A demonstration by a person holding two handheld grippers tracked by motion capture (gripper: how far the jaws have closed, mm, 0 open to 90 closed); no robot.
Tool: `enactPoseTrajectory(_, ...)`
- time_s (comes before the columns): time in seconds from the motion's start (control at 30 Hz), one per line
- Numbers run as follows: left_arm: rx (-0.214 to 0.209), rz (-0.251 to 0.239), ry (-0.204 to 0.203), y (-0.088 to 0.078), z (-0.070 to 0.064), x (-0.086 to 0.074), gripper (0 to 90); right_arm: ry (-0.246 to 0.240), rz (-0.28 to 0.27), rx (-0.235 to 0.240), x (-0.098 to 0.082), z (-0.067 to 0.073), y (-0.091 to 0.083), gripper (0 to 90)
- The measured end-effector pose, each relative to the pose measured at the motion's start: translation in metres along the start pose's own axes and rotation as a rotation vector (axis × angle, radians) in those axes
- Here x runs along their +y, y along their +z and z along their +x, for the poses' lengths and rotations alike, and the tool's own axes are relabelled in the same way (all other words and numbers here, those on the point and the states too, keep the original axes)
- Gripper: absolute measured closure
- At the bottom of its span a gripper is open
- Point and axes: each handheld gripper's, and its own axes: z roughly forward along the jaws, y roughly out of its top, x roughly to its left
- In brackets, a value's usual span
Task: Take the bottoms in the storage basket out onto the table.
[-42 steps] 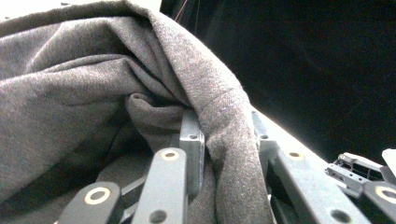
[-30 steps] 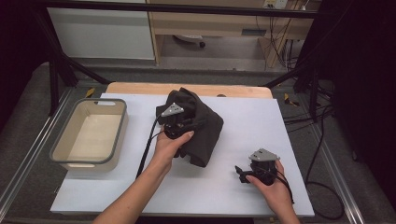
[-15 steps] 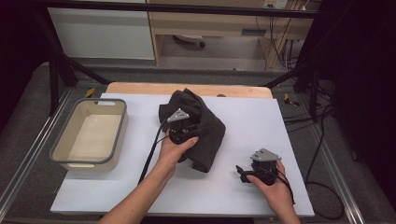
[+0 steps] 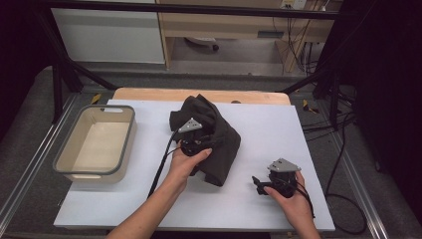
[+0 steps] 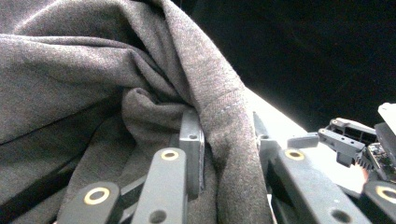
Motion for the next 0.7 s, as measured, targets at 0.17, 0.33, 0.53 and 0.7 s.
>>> enactPoseTrajectory(0.17,-0.005,-0.005,-0.005,-0.0011,0.0008,0.0011,72.5,-0.001,-0.001,0.004,-0.0004,-0.0007,0.0005,6.9)
enactPoseTrajectory(0.33,-0.013,0.004,-0.002,-0.0004,-0.0017,-0.0012,72.4,0.001,-0.001,0.0,-0.0004,-0.0009,0.0,6.9)
enactPoseTrajectory(0.53,-0.023,-0.004,-0.017,0.0002,-0.0041,0.0003,72.5,0.006,-0.012,0.005,-0.0004,-0.0008,-0.0011,6.8)
enactPoseTrajectory(0.7,-0.026,0.011,-0.006,0.0023,-0.0064,-0.0029,72.6,0.0,-0.009,0.002,-0.0009,-0.0011,-0.0024,6.8)
